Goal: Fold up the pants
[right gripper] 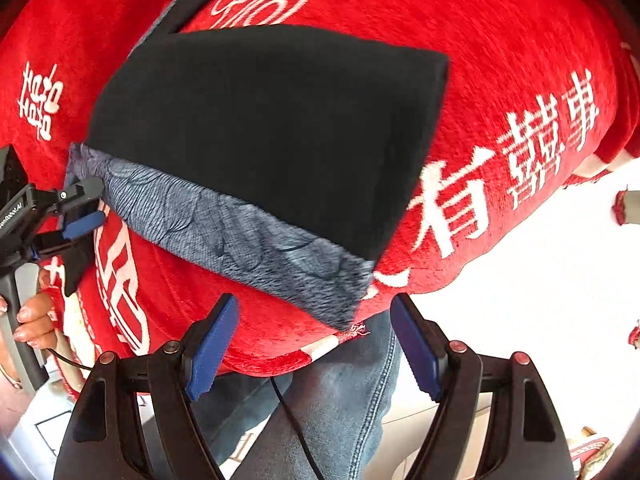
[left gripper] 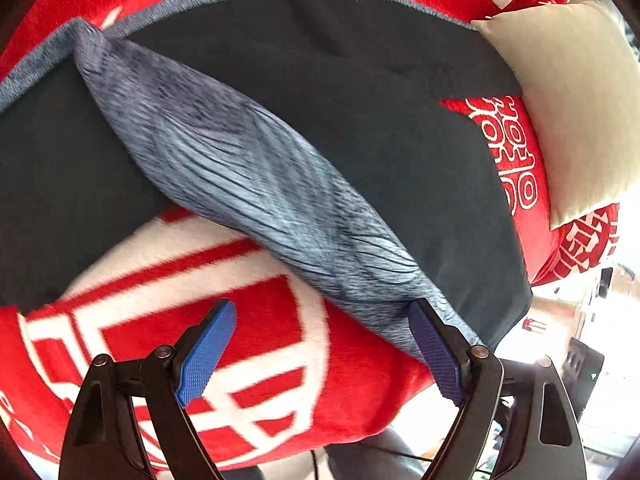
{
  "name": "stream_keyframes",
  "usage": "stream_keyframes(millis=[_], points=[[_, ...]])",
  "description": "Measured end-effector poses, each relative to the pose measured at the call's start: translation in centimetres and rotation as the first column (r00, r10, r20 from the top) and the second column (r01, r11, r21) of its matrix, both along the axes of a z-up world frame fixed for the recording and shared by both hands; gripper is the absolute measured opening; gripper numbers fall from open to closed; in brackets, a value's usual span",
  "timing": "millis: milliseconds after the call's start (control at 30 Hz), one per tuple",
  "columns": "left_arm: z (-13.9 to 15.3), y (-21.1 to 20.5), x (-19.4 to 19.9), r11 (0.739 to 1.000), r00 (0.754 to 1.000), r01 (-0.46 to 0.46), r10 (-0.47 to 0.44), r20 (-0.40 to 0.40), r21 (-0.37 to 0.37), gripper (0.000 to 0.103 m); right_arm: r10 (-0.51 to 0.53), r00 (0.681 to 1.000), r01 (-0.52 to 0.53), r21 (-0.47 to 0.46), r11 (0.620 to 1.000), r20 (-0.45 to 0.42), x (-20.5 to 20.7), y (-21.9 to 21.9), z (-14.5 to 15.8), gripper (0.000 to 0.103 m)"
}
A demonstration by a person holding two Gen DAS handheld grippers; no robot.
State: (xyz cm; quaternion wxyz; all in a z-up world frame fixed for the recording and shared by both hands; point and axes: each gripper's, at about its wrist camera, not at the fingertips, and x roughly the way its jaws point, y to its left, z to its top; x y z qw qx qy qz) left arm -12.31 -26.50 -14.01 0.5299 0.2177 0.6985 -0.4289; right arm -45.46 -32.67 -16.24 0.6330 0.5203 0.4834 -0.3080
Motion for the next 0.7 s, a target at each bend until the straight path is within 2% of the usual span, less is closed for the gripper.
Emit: stream_keyframes(millis=[67, 133, 167, 200, 233, 267, 300, 333, 367, 467, 567, 700], points=[[-0.3, -0.4, -0.8, 1.0, 1.0, -0.005, 0.005, -0.003, 0.008, 0.088, -0.011, 0.999, 0.01, 0.022, 1.0, 0.051, -1.2, -0.7, -0.3, 0.068], [-0.3, -0.8, -1.1, 1.0, 1.0, -0.004, 0.004, 0.02, 0.014, 0.088, -0.006, 0.995, 0.0, 0.064, 0.998, 0.097, -1.5, -1.4, -0.8, 0.038], [-0.3, -1.0, -1.4, 1.0, 1.0, -0.001, 0.001, 0.023, 0.012, 0.088, -0.002, 0.993, -0.009, 0.095, 0.995, 0.117, -1.8, -1.6, -1.0, 0.03], [-0.3, -1.3, -1.5, 1.0, 1.0, -0.002, 0.002, 0.019, 0.01, 0.088, -0.002, 0.992, -0.013, 0.118, 0.993, 0.124, -1.9, -1.8, -1.3, 0.01], [-0.2, -1.4, -1.5, 1.0, 1.0, -0.009, 0.009, 0.005, 0.004, 0.085, -0.007, 0.991, -0.011, 0.142, 0.99, 0.131, -2.2, -2.1, -1.4, 0.009], [-0.1, -1.5, -1.4, 1.0, 0.999, -0.024, 0.024, -0.021, -0.003, 0.068, -0.025, 0.988, 0.0, 0.16, 0.987, 0.154, -2.5, -2.4, -1.2, 0.008], [-0.1, -1.5, -1.2, 1.0, 0.999, -0.03, 0.029, -0.042, -0.006, 0.058, -0.042, 0.98, 0.007, 0.18, 0.984, 0.193, -2.9, -2.9, -0.5, 0.007], [-0.1, -1.6, -1.1, 0.999, 0.997, -0.034, 0.033, -0.071, -0.01, 0.038, -0.044, 0.974, 0.003, 0.184, 0.983, 0.222, -2.6, -3.3, 0.4, 0.007], [0.0, -1.8, -1.0, 0.999, 0.994, -0.046, 0.045, -0.102, -0.009, 0.028, -0.037, 0.968, -0.008, 0.179, 0.984, 0.25, -2.7, -3.9, 1.5, 0.007], [1.7, -2.8, -0.5, 0.996, 0.992, -0.075, 0.07, -0.109, -0.044, 0.028, 0.002, 0.947, -0.048, 0.134, 0.99, 0.321, -2.0, -6.6, 5.3, 0.006], [4.3, -4.2, 0.5, 0.989, 0.991, -0.107, 0.097, -0.097, -0.105, 0.028, 0.068, 0.929, -0.092, 0.049, 0.995, 0.364, -0.5, -10.6, 9.6, 0.003], [7.2, -7.6, 3.0, 0.969, 0.988, -0.151, 0.142, -0.059, -0.194, 0.028, 0.164, 0.909, -0.15, -0.067, 0.986, 0.384, 3.0, -16.3, 13.5, 0.003]])
